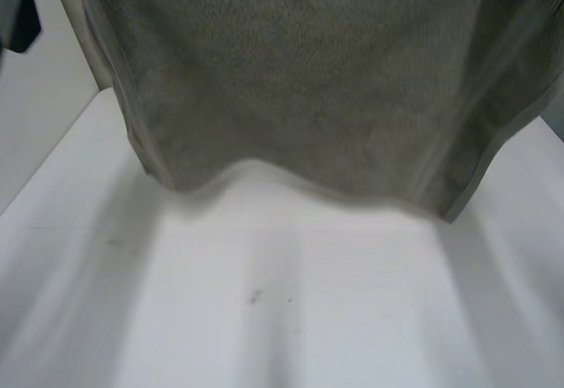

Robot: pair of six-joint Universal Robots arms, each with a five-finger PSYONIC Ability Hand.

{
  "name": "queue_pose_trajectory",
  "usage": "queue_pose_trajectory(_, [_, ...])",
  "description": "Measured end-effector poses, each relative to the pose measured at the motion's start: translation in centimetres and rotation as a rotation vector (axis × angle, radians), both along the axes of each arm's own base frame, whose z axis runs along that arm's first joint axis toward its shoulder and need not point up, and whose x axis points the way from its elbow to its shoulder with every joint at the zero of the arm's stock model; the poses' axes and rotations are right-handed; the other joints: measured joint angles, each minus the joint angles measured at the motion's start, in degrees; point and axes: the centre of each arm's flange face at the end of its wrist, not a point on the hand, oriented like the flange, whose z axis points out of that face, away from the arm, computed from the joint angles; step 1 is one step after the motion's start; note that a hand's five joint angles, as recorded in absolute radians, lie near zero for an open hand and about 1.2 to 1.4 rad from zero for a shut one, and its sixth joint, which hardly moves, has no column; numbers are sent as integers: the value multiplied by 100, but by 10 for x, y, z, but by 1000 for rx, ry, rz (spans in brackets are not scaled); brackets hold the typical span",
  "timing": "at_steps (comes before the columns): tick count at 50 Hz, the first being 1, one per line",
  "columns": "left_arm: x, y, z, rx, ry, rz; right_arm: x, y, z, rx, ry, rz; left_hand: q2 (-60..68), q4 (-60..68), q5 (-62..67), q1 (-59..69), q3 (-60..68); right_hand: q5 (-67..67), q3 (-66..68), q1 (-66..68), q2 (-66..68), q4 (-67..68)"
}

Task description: Fold the towel.

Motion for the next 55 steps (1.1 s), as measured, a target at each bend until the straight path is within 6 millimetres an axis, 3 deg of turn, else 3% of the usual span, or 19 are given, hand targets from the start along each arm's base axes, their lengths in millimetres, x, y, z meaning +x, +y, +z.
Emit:
queue_pose_trajectory(10, [16, 39, 37, -76, 39, -9, -8, 37, 73, -126, 58, -33, 0, 5, 5, 7, 0, 0, 0, 1, 0, 0])
queue_pose_trajectory(16, [19, 43, 36, -42, 21, -5, -9, 42, 86, -133, 83, -40, 0, 4, 5, 7, 0, 0, 0, 1, 0, 0])
queue_pose_trajectory(21, [17, 36, 20, 38, -8, -1, -5, 29, 71, -59, 105, -23, 0, 5, 5, 7, 0, 0, 0, 1, 0, 0])
queue_pose_trajectory(26, [10, 17, -12, 149, -50, 3, 6, 7, 36, 69, 135, 12, 0, 5, 5, 7, 0, 1, 0, 1, 0, 0])
queue_pose_trajectory(31, [-2, -14, -53, 266, -98, 5, 25, -17, -9, 187, 182, 51, 0, 5, 5, 7, 0, 1, 0, 16, 0, 0])
queue_pose_trajectory(35, [-17, -54, -85, 328, -124, 5, 41, -50, -47, 209, 228, 52, 1, 6, 5, 12, 2, 1, 0, 22, 0, 0])
queue_pose_trajectory(38, [-26, -83, -94, 312, -115, 10, 51, -77, -58, 133, 224, 28, 3, 7, 5, 23, 4, 1, 0, 25, 0, 0])
queue_pose_trajectory(42, [-31, -116, -80, 204, -52, 41, 64, -107, -46, -82, 159, -5, 4, 7, 5, 23, 5, 1, 0, 27, 0, 0])
queue_pose_trajectory(45, [-28, -127, -60, 113, 21, 69, 68, -116, -29, -218, 99, -18, 4, 7, 0, 23, 5, 1, 0, 27, 0, 0])
queue_pose_trajectory(50, [-11, -126, -18, -34, 206, 111, 66, -117, 1, -361, -10, -10, 4, 7, 0, 23, 5, 1, 0, 27, 0, 0])
queue_pose_trajectory(53, [-3, -119, -10, -56, 276, 117, 64, -113, 5, -352, -38, 9, 4, 7, 0, 23, 5, 1, 0, 27, 0, 0])
queue_pose_trajectory(55, [0, -116, -14, -39, 292, 119, 64, -111, -1, -310, -31, 27, 4, 7, 0, 23, 5, 1, 0, 27, 0, 0])
